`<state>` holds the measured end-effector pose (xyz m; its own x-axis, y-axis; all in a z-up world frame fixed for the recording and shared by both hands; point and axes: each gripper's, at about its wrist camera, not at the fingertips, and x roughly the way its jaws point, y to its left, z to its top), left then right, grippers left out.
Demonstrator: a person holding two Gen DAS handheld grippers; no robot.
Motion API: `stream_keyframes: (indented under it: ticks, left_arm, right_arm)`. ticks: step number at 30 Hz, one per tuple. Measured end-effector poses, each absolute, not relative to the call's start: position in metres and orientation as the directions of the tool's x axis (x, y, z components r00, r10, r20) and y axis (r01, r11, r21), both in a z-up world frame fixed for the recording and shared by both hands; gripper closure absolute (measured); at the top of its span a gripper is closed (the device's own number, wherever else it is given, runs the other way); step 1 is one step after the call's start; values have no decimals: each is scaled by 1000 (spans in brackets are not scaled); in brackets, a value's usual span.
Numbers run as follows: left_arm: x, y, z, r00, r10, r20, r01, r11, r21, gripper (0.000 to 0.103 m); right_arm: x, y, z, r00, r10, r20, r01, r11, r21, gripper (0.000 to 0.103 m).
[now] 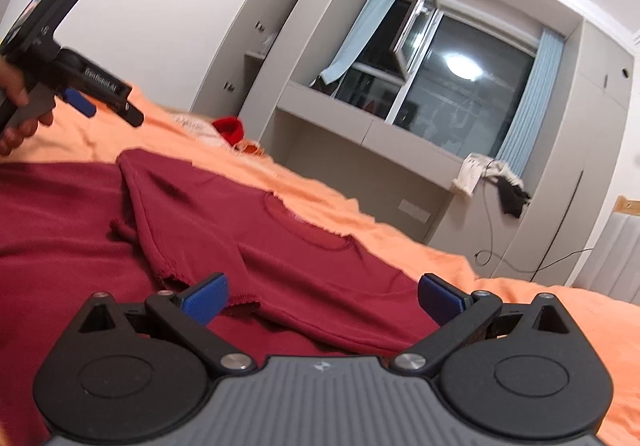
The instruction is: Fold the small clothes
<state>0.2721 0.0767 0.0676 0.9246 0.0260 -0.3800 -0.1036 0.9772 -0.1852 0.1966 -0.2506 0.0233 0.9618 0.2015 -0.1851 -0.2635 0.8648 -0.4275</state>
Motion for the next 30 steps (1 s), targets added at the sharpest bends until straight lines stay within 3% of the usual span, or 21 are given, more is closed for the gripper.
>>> stream_keyframes:
  ticks: [10, 18, 25, 30]
  left_arm:
    - [197, 34, 63, 955, -45, -293, 37, 999, -35, 1]
    - [139, 22, 46, 964, -38, -264, 63, 994, 87, 1]
    - [107, 35, 34, 950, -51, -309, 64, 997, 31, 1]
    - [97, 38, 31, 947, -58, -315, 65, 998, 11, 1]
  right_arm:
    - [144, -260, 18, 960, 220, -171, -270, 888, -372, 0]
    - [107, -266, 3, 947, 227, -227, -299, 881, -366, 0]
    - [78, -261, -23, 920, 234, -314, -363, 812, -457, 0]
    - [69, -241, -52, 912, 199, -358, -390, 689, -611, 0]
